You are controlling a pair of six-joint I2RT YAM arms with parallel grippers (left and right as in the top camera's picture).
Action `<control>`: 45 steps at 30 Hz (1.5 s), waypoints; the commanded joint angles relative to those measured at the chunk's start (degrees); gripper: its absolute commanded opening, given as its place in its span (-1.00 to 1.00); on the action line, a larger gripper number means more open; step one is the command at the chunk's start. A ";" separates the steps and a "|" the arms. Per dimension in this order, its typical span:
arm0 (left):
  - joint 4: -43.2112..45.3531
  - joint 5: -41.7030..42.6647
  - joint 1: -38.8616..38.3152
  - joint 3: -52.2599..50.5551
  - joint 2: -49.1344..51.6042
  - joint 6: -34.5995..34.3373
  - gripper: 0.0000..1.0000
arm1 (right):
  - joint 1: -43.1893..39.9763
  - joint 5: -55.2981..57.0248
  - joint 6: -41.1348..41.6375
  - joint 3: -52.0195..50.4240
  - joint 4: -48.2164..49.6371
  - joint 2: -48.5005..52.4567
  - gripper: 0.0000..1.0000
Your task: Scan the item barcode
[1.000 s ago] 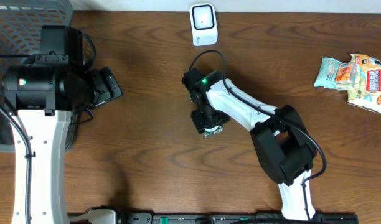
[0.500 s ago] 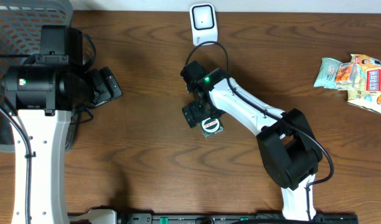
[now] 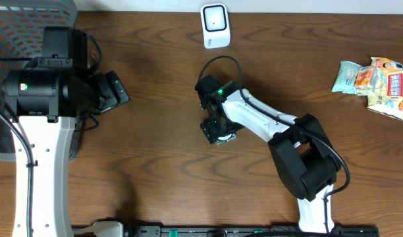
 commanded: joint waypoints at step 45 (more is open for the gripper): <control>-0.09 -0.48 0.28 -0.11 0.20 -0.24 0.95 | -30.45 -88.96 28.87 3.41 -5.95 -1.33 0.14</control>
